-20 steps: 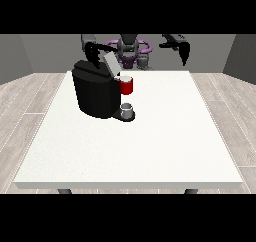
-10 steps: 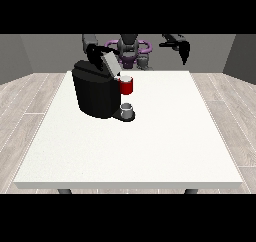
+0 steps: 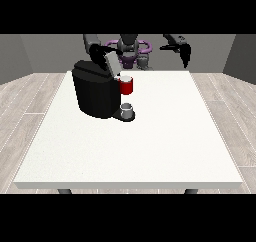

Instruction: Insert the coffee pod into the coffee machine and close the lid

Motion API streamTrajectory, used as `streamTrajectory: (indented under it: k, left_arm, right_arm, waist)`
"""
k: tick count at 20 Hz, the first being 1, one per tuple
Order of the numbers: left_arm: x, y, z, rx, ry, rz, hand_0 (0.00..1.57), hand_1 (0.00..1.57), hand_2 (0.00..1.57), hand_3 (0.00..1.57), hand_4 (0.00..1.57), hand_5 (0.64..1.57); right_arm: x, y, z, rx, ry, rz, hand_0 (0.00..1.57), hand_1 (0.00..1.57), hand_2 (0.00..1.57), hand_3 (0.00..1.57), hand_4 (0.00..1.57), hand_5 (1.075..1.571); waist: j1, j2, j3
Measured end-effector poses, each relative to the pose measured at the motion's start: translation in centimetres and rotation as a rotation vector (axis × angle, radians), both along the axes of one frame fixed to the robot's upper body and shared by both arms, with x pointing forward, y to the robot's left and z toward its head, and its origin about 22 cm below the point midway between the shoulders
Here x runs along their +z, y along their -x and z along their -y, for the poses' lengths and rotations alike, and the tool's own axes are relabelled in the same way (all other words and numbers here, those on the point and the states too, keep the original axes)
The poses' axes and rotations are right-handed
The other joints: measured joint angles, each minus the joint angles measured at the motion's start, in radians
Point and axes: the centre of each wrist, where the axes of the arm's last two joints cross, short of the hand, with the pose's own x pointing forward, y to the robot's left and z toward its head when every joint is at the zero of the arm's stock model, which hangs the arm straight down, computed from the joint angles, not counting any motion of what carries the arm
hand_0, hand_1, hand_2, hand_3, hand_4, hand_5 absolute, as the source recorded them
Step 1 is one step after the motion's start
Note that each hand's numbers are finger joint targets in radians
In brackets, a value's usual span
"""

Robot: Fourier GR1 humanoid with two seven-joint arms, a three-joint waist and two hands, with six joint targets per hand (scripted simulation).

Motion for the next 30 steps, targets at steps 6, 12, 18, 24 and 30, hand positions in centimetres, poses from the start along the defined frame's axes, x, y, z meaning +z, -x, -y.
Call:
streamTrajectory:
  k: [6,12,18,24,30]
  left_arm:
    - [-0.8,0.1,-0.4,0.008,0.004,-0.011,0.00,0.00,0.00,0.00,0.16,1.571]
    - [-0.6,-0.3,0.0,-0.004,-0.006,0.002,0.00,0.00,0.00,0.00,0.14,1.571]
    - [-0.4,-0.6,0.3,-0.014,-0.001,0.003,0.00,0.00,0.00,0.00,0.00,1.571]
    - [-0.5,-0.1,-0.2,-0.012,0.004,0.023,0.00,0.00,0.00,0.00,0.17,1.571]
    - [-3.5,1.5,0.0,0.035,0.028,-0.014,0.00,0.00,0.00,0.00,0.19,1.571]
  right_arm:
    - [0.9,-0.4,-1.0,0.000,0.022,-0.019,0.00,0.00,0.00,0.00,0.06,1.571]
    - [2.7,-0.9,-1.2,-0.019,0.027,-0.039,0.00,0.00,0.00,0.00,0.14,1.571]
    - [3.2,-0.7,-3.7,0.041,0.087,0.015,0.00,0.00,0.00,0.00,0.13,1.571]
    - [2.1,0.0,-5.3,0.141,0.069,0.074,0.00,0.00,0.00,0.00,0.35,1.571]
    - [-2.2,3.8,-7.2,0.207,-0.068,0.021,0.00,0.00,0.00,0.00,0.16,1.571]
  waist:
    - [-0.001,0.000,0.0043]
    - [0.022,0.015,0.0106]
    - [0.038,0.016,0.0052]
    - [0.022,-0.019,0.0019]
    - [-0.047,-0.106,0.0011]
